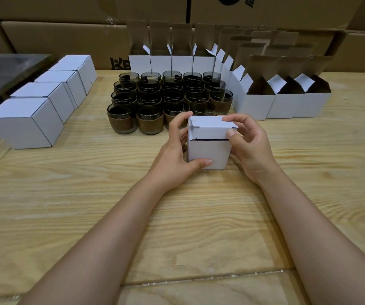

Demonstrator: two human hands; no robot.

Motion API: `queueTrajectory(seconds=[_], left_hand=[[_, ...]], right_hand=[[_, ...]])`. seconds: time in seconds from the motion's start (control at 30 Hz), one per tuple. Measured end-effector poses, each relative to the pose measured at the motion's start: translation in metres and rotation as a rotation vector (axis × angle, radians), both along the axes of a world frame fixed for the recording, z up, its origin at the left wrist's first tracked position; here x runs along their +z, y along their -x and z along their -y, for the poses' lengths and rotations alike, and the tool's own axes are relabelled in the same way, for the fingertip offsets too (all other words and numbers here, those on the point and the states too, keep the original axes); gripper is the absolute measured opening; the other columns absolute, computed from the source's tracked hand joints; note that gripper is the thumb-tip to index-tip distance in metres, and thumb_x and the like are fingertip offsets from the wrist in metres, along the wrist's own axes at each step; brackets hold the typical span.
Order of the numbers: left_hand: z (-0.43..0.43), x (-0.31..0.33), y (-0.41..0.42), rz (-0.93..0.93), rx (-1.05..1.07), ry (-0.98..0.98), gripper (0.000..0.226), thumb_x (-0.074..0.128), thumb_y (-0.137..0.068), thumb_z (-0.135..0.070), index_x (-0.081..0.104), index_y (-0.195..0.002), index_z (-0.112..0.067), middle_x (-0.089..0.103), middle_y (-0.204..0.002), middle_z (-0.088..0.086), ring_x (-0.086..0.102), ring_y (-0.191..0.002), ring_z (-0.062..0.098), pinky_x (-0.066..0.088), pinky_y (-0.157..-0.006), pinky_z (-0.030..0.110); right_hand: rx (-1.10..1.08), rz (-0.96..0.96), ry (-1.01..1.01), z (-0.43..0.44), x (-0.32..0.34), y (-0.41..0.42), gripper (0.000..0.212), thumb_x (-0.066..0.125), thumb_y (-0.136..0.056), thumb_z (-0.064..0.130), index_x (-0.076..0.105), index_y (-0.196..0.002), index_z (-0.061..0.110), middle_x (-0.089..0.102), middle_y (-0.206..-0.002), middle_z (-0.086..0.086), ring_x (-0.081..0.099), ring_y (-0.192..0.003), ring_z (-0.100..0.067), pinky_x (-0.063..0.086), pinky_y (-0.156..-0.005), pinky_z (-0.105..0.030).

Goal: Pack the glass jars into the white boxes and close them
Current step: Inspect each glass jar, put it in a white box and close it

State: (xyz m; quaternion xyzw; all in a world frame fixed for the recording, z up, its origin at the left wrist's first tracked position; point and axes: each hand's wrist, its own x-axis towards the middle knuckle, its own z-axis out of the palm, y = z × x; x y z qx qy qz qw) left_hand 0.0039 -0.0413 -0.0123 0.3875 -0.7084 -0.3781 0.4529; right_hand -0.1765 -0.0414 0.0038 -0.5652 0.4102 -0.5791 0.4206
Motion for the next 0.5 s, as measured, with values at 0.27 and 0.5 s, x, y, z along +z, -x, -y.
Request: queueTrajectory(seconds=[0.27, 0.5], left_hand=[[-0.0013, 0.0026, -0.0004, 0.011, -0.028, 0.026, 0.095, 0.081, -0.072, -0.019, 0.018, -0.131, -0.06, 0.047, -0.138, 0.002, 0.054, -0.123, 0.014, 0.05, -0.098, 0.045], [-0.0036, 0.004, 0.002, -0.045, -0.032, -0.022, 0.045, 0.068, -0.077, -0.045, 0.043, -0.112, -0.06, 0.056, -0.123, -0.009, 0.059, -0.109, 0.011, 0.052, -0.091, 0.029]], right_hand=[[0.061, -0.041, 0.04, -0.0009, 0.001, 0.0025, 0.024, 0.056, -0.09, -0.002, 0.057, -0.098, 0.02, 0.059, -0.116, 0.004, 0.063, -0.096, 0.0, 0.055, -0.081, -0.035], [0.128, 0.034, -0.081, 0.003, 0.0003, 0.0048, 0.01, 0.056, -0.081, 0.019, 0.06, -0.09, 0.022, 0.057, -0.118, 0.004, 0.06, -0.105, -0.009, 0.052, -0.082, -0.035]])
